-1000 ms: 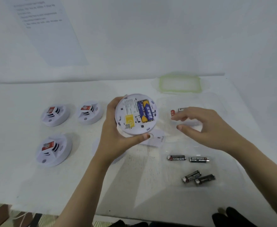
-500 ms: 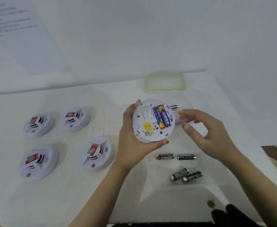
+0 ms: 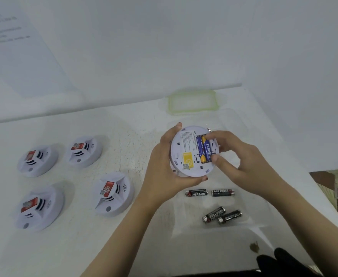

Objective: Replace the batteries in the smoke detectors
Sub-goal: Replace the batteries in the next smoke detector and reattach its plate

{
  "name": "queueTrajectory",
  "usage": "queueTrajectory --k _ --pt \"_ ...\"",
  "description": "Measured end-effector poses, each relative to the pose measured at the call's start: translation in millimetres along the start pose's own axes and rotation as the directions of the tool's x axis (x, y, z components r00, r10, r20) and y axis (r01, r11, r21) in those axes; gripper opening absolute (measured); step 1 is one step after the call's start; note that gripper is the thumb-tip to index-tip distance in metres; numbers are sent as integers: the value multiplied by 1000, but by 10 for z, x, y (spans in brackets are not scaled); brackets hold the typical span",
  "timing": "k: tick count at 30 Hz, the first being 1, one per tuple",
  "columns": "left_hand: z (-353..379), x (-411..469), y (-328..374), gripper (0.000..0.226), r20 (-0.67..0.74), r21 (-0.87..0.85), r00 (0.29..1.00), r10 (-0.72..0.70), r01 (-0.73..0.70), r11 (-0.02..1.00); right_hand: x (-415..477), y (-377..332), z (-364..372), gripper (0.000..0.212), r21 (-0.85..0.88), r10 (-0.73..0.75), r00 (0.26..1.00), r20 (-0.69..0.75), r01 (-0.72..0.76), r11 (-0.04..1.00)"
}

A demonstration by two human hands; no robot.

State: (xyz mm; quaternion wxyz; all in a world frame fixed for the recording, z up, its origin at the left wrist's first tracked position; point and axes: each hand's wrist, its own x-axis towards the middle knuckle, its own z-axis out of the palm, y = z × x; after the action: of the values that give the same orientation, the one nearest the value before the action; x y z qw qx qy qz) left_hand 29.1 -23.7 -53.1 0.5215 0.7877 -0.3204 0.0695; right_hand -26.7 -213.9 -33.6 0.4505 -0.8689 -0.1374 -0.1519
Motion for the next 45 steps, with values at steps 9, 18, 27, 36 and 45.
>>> queueTrajectory --k 9,18,27,36,45 --pt "-24 54 66 99 34 112 999 -3 -1 994 64 -82 -94 40 56 75 997 31 -77 995" --pt "-44 26 39 97 61 170 998 21 -31 985 66 -103 -95 38 11 158 983 98 -160 987" --pt "-86 71 34 99 76 202 997 19 -34 979 68 -79 1 21 -72 3 995 -100 -10 997" --pt "-162 122 -82 99 48 118 999 27 -32 993 -49 -207 -80 13 48 18 960 -279 -5 999" --pt "-198 171 -63 99 49 16 998 49 -50 999 -105 -154 -248 29 -210 38 999 0 -37 977"
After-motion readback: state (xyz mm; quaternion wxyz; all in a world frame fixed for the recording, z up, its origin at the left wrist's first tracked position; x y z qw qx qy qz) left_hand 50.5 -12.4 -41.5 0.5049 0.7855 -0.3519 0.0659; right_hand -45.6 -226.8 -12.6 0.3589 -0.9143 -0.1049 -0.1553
